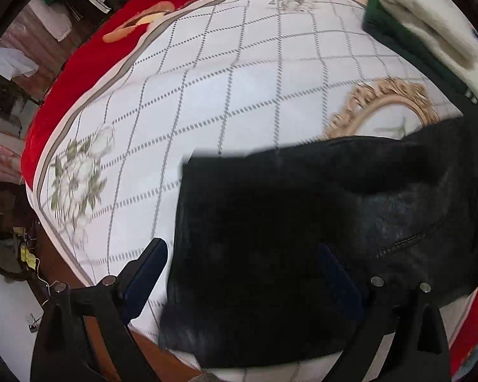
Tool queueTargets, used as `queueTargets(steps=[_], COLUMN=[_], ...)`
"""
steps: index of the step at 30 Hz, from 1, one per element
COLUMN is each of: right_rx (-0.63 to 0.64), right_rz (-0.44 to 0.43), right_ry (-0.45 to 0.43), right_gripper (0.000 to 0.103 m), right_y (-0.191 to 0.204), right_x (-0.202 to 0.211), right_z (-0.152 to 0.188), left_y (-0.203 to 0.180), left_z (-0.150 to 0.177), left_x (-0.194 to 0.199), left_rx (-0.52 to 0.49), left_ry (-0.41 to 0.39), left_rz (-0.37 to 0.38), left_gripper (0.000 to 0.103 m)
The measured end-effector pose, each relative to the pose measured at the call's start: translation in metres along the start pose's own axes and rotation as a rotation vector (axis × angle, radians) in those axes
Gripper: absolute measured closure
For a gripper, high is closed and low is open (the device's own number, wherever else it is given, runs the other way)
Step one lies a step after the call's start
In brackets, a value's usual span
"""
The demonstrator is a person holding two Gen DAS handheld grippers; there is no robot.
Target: Fold large clothes
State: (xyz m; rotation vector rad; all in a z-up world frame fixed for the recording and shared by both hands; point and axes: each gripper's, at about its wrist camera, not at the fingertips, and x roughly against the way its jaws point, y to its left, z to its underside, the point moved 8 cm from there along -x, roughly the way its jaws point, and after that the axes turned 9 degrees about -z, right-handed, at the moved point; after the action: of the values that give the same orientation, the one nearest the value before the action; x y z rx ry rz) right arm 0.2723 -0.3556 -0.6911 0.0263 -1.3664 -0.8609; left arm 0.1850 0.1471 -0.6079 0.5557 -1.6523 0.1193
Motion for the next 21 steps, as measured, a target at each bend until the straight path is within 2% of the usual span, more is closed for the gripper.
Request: queueTargets(steps=[1,3,5,7,9,10,13,15,16,18,19,20,21], right_rx=[-0.026,-0.039,-0.012,0.017,0.086,0.155,0.325,0.379,0.4,0.435,0.428,0.374,0.312], right_rz=[0.009,0.064,0.118,0.135,0.114,0.086,-0.057,-0.157,-0.152,-0.035,0.058,0.121,0.132], right_ry=[0.027,0.038,-0.012,-0.079,-0.139,-0.138,-0.025,0.057,0.06,0.041,0.03,0.04,0.073], right_gripper=[0.067,0.05,0.05,0.05,0.05,0.05,0.05,0.053,0.059,0.072,0.073,0.078,0.086], right_y=[-0.016,-0.048,-0.061,-0.061,-0.04,-0.021,0.051,0.086,0.097,0.102,0.094,0.077,0.06], right_x=[0.002,0.015,0.037,0.067,0.088,0.09,0.058,0.027,0.012,-0.015,-0.03,-0.042,-0.05], right_z=[0.009,0.021,0.022,0.023,0.022,0.021,0.014,0.007,-0.002,-0.036,-0.053,-0.066,-0.073], left_y=[-0.003,-0.017,-0.037,-0.052,-0.065,-0.072,-0.089,-0.099,-0.1,-0.103,-0.103,-0.102,-0.1], left_z=[0.005,0.006,0.004,-0.007,-0.015,-0.023,-0.041,-0.054,-0.057,-0.064,-0.065,-0.063,-0.061], left_x=[0.003,0.005,0.006,0.011,0.021,0.023,0.025,0.017,0.013,-0.005,-0.015,-0.027,-0.034], left_rx=[-0.002,-0.013,-0.021,-0.013,0.002,0.004,0.013,0.03,0.037,0.041,0.035,0.033,0.037], left_ry=[0.001,-0.001,-0.004,-0.017,-0.048,-0.064,-0.095,-0.087,-0.085,-0.065,-0.048,-0.02,0.004], left_rz=[0.003,0.011,0.018,0.037,0.059,0.065,0.08,0.095,0.1,0.066,0.049,0.034,0.037], left_gripper=[0.006,0.006,0.006,0.006,0.006,0.006,0.006,0.006,0.006,0.006,0.006,0.006,0.006])
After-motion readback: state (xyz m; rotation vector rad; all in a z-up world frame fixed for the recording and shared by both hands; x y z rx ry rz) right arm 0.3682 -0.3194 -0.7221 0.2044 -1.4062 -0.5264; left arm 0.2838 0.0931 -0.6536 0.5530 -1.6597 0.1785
